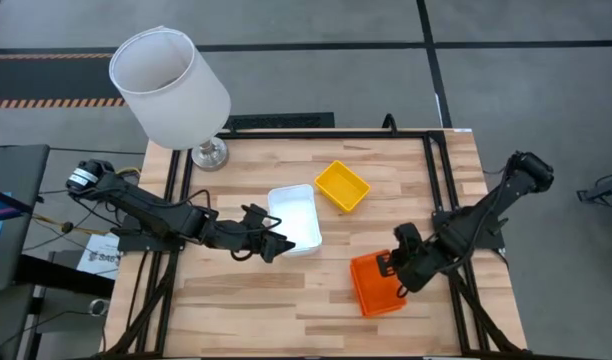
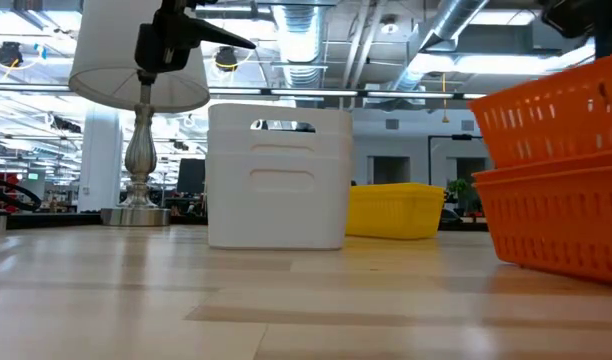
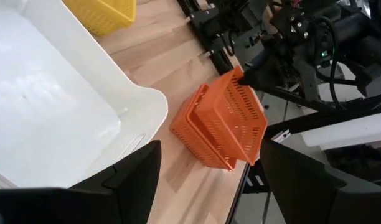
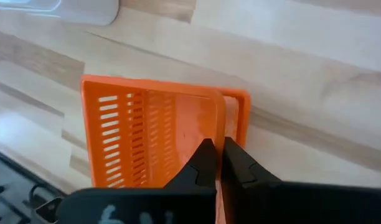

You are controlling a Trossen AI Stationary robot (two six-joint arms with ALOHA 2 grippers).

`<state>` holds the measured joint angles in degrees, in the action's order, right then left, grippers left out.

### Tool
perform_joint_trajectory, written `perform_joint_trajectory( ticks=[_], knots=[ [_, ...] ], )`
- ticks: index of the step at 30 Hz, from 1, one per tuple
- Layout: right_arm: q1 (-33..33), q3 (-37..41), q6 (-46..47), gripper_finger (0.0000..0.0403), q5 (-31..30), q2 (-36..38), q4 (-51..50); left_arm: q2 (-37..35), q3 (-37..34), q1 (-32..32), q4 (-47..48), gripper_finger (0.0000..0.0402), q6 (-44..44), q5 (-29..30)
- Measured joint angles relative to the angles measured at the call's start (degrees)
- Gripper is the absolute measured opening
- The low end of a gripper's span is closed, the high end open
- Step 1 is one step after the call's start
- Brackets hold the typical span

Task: Stack baskets by color
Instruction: Stack the left orange bin on the right orange bins

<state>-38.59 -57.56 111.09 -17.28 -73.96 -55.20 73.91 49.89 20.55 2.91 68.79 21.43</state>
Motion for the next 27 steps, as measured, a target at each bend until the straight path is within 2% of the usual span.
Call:
perform_joint_trajectory(
  ticks=[5,11,17,21,27],
  knots=[
    [1.3,0.4,-1.6,0.001,0.1,-0.4,1.7,0.0,0.0,0.0,0.1,0.0262,0.8,0.4],
    [0.9,5.4,-1.6,0.0012,0.7,-0.4,10.4,0.0,0.0,0.0,0.2,0.0262,0.8,0.7],
    [1.0,7.3,-1.6,0.002,0.9,-0.4,12.0,0.0,0.0,0.0,0.2,0.0262,0.8,1.1],
    [1.2,8.4,-3.4,0.0039,1.4,-0.4,13.5,0.0,0.0,0.0,0.2,0.0262,0.1,1.6],
    [1.3,11.2,-3.3,0.0097,2.4,-0.4,15.8,0.0,0.0,-0.2,0.1,0.0262,-0.4,1.6]
  ],
)
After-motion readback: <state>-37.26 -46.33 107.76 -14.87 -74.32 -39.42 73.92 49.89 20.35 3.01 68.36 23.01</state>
